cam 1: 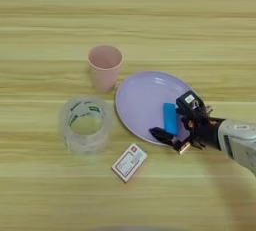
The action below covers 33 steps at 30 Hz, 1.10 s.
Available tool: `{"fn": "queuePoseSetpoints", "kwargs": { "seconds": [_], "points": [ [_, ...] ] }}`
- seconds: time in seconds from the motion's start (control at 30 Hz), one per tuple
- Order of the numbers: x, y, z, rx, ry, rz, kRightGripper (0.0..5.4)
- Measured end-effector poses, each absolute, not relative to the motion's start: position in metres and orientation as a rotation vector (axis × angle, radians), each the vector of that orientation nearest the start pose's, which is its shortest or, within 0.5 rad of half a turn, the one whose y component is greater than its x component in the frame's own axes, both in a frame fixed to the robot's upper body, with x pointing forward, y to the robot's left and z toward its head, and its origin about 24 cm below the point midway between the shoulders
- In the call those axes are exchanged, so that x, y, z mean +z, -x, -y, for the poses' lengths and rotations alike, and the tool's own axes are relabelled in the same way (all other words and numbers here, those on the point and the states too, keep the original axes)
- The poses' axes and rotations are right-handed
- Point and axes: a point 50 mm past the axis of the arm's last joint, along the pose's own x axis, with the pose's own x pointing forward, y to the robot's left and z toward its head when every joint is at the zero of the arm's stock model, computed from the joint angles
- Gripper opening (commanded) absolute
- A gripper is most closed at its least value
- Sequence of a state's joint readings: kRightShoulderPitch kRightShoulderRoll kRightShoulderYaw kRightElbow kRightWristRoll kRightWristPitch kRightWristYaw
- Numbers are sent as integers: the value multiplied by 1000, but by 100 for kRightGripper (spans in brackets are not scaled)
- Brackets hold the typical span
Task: Move the objects on the table
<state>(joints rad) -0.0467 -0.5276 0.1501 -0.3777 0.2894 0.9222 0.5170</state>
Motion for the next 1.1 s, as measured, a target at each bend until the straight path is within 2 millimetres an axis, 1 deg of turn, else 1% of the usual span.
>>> {"fn": "queuePoseSetpoints", "kwargs": {
  "seconds": [0.1, 0.2, 0.27, 0.3, 0.37, 0.4, 0.43, 0.47, 0.63, 0.73, 0.77, 1.0, 1.1],
  "points": [
    [54, -228, 168, 666, 165, -645, 535],
    [54, -230, 168, 667, 161, -642, 505],
    [54, -230, 168, 663, 164, -641, 494],
    [54, -231, 169, 662, 165, -639, 476],
    [53, -231, 169, 660, 169, -637, 462],
    [53, -231, 169, 660, 170, -637, 444],
    [53, -231, 169, 659, 171, -635, 439],
    [53, -231, 169, 662, 170, -635, 422],
    [53, -231, 170, 659, 177, -634, 371],
    [53, -231, 170, 659, 185, -635, 326],
    [53, -231, 171, 660, 187, -636, 322],
    [54, -231, 171, 668, 194, -625, 223],
    [53, -232, 171, 663, 187, -620, 190]
  ]
}}
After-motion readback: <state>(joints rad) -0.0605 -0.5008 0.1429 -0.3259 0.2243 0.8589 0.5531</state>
